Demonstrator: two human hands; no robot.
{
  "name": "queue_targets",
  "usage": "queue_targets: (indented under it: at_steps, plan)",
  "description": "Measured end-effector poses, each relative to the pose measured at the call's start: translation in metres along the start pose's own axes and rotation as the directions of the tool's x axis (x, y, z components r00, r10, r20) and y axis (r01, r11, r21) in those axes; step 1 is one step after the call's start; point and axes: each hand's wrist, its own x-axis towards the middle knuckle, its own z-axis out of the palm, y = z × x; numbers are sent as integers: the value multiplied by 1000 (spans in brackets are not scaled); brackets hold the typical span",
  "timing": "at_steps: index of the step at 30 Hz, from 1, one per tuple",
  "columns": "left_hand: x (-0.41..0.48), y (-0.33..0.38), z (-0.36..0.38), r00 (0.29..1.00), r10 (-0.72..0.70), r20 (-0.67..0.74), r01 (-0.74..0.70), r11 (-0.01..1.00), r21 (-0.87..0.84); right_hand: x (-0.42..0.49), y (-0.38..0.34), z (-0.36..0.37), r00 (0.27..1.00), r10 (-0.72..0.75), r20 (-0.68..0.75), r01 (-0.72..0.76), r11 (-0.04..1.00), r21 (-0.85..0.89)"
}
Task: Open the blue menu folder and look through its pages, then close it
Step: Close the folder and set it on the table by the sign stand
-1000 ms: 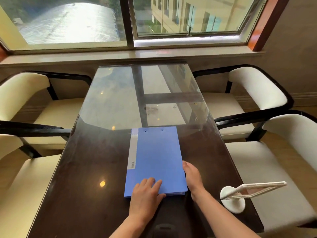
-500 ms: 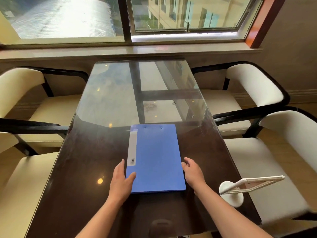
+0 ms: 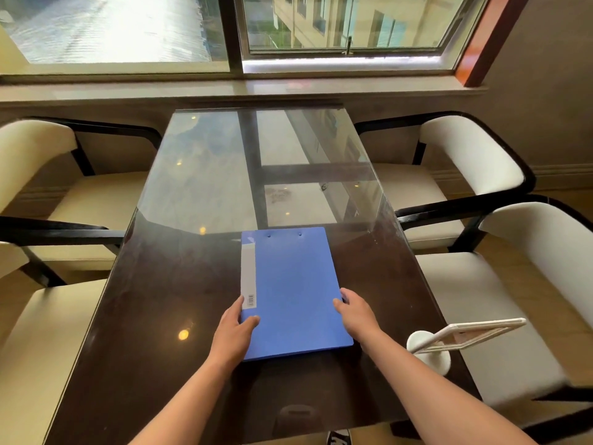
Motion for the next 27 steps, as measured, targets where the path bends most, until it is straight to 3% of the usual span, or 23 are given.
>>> queue_targets:
  at_steps: [4,8,16,27]
  plan:
    - [-3,-2,1,999,32,-9,-31,997,68,-4,3,1,999,14,-32,-13,999,32]
    - [-3,-6,1,999,40,15,-42,994,105,-13,6,6,997,27,-67,-31,998,-55]
    - [-8,-15,-10,978,119,170,-148,975,168,-35,9,20,984,107,-144,-121,989,-90]
    - [-18,-14,-3,989,94,118,-110,985,136,-38,18,6,986,117,-119,-129,987,-99]
